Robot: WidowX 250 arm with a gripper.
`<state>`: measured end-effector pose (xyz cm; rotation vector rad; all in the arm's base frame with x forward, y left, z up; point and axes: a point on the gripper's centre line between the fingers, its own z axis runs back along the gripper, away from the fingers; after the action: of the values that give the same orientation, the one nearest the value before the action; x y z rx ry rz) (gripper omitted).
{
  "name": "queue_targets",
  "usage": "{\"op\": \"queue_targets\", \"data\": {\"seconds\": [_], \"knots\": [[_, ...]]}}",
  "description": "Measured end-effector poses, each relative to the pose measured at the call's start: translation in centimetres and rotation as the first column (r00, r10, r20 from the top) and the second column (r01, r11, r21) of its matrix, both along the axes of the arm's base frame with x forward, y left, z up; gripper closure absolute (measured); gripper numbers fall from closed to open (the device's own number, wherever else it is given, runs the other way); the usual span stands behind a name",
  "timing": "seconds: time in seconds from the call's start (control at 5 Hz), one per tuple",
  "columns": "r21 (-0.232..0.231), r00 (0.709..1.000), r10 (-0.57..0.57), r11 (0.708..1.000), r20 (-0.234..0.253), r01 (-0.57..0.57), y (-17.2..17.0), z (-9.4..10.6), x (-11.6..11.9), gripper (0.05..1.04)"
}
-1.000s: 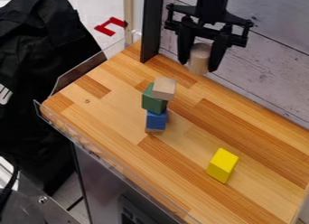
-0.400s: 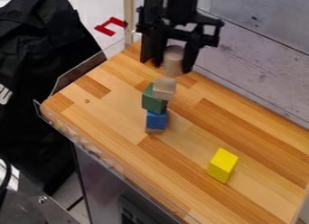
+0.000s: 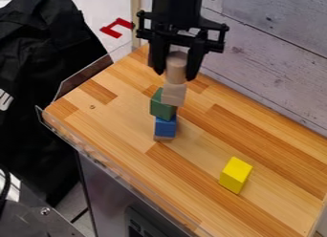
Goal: Move the cylinder from the top of the yellow cube to the top of the tower
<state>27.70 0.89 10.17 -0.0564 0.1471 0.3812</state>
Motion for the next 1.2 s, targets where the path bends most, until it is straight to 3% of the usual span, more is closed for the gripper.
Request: {"op": "queue_targets", "data": {"seconds": [0.4,1.0,1.2], "knots": [[-0.004,1.0,-0.009,1.0,0.006,0.009,0.0,0.0,0.1,0.529],[-0.03,0.999,-0.011,0.999,-0.046,0.01,-0.2,-1.7,-0.6,0.528],[-0.03,0.999,-0.013,0.999,-0.049,0.012,-0.2,-1.8,-0.7,0.486]]}}
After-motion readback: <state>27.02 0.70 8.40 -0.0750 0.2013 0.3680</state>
